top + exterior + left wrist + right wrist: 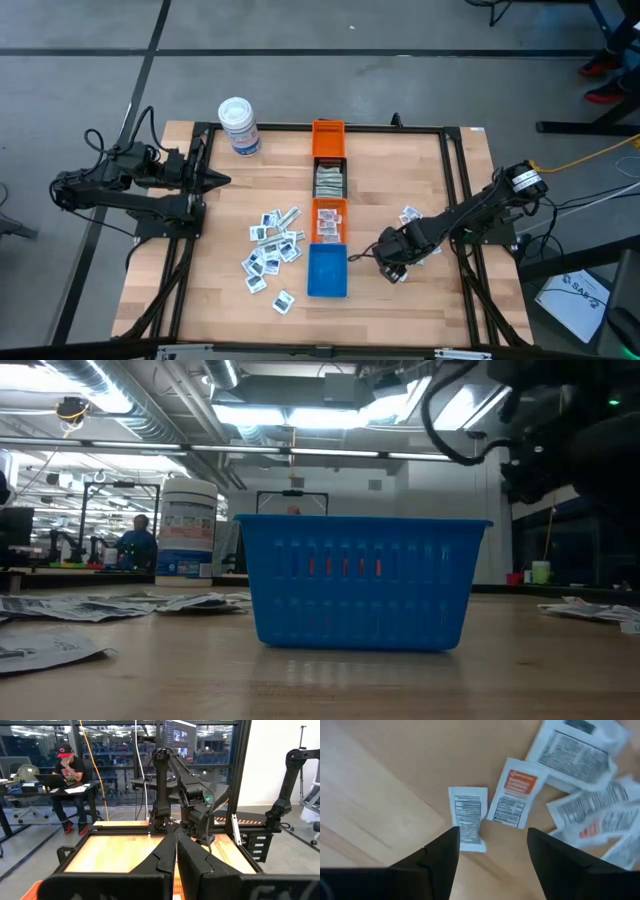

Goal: Pick & Place First Aid Supplies
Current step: Put the orange ointment pack into the bottom orange bin

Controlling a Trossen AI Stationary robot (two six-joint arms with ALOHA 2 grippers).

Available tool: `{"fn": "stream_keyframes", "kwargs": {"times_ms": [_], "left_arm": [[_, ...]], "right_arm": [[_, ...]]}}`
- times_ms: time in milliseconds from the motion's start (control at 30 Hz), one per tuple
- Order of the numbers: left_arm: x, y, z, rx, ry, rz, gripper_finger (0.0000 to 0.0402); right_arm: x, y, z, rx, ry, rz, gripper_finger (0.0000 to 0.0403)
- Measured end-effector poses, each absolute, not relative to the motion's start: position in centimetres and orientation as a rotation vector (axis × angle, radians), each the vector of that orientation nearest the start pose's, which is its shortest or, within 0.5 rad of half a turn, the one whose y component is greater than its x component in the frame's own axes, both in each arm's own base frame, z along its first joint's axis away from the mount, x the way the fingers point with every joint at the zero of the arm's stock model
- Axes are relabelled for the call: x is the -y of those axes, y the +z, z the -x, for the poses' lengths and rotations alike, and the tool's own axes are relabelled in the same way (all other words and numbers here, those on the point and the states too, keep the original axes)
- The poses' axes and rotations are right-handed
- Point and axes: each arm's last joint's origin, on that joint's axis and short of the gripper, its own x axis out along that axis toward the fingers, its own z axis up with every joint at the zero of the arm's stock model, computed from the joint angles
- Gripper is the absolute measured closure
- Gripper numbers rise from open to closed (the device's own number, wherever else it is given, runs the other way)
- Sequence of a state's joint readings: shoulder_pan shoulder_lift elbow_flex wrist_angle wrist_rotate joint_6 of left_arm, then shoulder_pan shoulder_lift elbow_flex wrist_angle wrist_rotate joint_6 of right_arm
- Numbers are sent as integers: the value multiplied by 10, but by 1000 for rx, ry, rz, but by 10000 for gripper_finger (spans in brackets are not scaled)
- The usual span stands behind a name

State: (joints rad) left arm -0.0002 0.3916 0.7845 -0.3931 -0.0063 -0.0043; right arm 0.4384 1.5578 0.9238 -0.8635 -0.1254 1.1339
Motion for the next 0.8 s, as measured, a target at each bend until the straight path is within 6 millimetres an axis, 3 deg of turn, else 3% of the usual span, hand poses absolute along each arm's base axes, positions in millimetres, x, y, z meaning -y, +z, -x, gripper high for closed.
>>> {"fn": "stream_keyframes", "kwargs": {"times_ms": [467, 600, 800], "left_arm": [[0, 353, -76, 0, 6, 4, 393], [0, 353, -76, 0, 6, 4, 393], [0, 353, -76, 0, 6, 4, 389]], "right_arm": [[-123, 171, -222, -1451, 65, 228, 171], [-129, 170, -218, -1438, 147, 353, 171], [-141, 165, -207, -1434, 191, 397, 171]]}}
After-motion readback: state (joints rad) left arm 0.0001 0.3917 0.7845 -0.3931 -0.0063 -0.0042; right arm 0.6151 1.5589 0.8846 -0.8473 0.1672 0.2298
